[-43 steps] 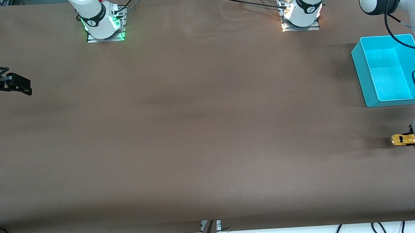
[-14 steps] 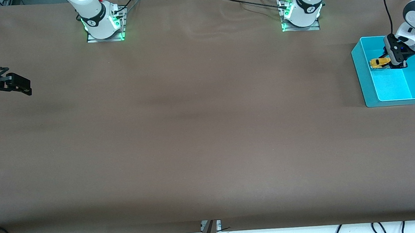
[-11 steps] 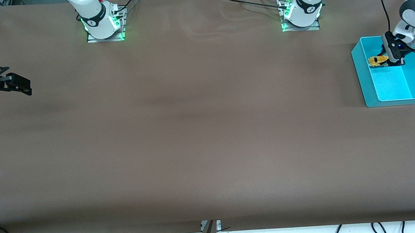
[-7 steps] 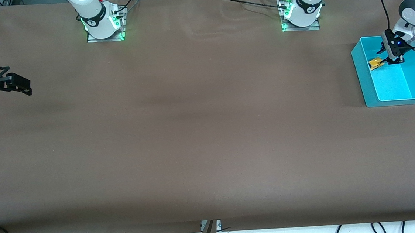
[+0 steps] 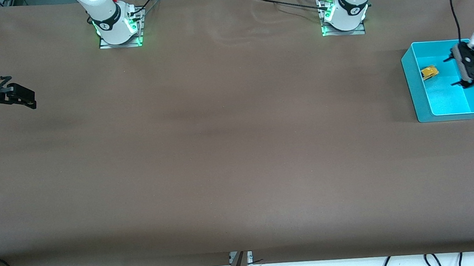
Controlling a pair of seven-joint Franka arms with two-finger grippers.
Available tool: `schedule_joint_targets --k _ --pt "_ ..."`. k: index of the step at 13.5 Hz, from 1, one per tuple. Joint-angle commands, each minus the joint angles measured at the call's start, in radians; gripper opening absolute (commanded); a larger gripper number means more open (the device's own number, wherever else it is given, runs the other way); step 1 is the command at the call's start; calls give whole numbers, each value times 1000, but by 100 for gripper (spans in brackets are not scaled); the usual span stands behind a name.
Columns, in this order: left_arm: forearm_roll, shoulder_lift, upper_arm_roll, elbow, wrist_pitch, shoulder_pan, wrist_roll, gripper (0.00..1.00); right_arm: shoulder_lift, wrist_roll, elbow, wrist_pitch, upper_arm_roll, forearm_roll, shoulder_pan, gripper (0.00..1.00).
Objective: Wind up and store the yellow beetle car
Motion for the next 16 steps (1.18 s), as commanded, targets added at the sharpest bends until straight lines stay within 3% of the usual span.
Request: schedule_joint_targets --k 1,4,7,12,14,16 --pt "2 58 -73 219 -196 -1 -207 100 -13 15 -7 0 -2 4 4 100" --pt "-6 58 -149 346 -334 -4 -412 99 -13 26 -7 -3 -3 8 3 100" --pt "-21 56 -198 420 -367 -4 -624 98 -13 27 -7 -3 -5 33 1 100" --pt "-34 29 -309 453 -429 -3 -935 98 -11 32 -7 -6 -9 54 -6 100" --pt "-80 -55 -361 433 -436 -4 -1025 99 -11 32 -7 -7 -12 76 -11 100" --pt "-83 -74 -424 451 -442 -3 -1114 99 -11 32 -7 -9 -12 74 -11 100"
